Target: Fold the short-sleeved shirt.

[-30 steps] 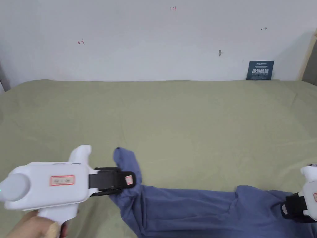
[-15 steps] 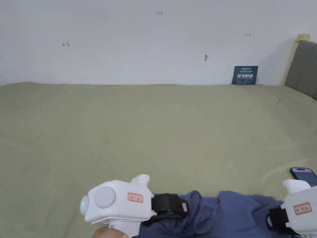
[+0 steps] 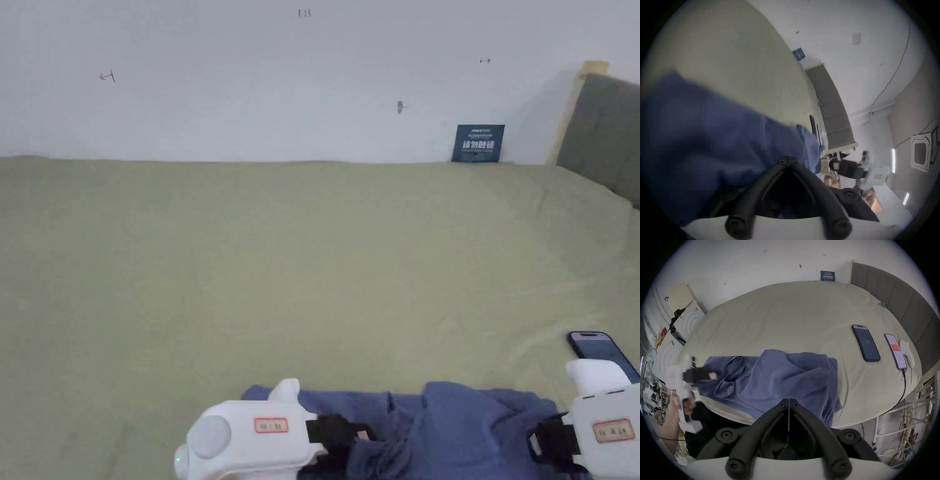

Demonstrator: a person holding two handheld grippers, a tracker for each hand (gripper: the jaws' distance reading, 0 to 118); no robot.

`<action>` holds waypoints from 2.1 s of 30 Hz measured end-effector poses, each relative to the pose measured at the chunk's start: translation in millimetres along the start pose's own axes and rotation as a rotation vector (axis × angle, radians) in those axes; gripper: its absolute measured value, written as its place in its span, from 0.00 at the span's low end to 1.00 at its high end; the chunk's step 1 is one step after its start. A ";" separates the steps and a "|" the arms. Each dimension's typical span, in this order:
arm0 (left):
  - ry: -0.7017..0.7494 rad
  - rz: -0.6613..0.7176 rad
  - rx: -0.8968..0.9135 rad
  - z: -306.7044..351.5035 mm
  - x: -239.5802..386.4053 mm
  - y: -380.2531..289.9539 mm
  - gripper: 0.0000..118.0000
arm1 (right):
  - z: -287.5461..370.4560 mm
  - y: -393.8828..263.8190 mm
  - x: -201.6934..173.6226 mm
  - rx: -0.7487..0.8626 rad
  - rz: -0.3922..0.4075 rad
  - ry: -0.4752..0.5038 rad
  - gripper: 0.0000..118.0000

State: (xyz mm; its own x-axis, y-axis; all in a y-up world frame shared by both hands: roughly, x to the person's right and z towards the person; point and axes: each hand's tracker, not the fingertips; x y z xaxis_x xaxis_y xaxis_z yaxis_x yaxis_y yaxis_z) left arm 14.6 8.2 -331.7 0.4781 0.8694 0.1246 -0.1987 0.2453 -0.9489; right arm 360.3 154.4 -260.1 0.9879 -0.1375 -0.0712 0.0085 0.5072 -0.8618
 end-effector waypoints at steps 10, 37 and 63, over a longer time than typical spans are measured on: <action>0.114 -0.052 0.022 12.4 24.7 6.3 0.00 | -8.9 2.3 -11.1 -0.018 0.031 -0.014 0.00; -0.081 0.211 0.149 108.4 -76.3 19.3 0.10 | -20.4 -1.4 -24.2 -0.070 0.035 0.004 0.01; 0.559 -0.158 0.308 251.0 73.0 38.5 0.10 | -44.0 15.3 -60.9 -0.090 0.098 0.063 0.01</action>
State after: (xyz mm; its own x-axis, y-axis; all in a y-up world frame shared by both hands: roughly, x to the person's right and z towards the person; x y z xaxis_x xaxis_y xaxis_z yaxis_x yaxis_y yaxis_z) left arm -172.9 188.8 -286.4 0.8777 0.4792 0.0074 -0.2858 0.5357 -0.7946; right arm 293.5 133.1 -291.1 0.9717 -0.1460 -0.1859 -0.1038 0.4428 -0.8906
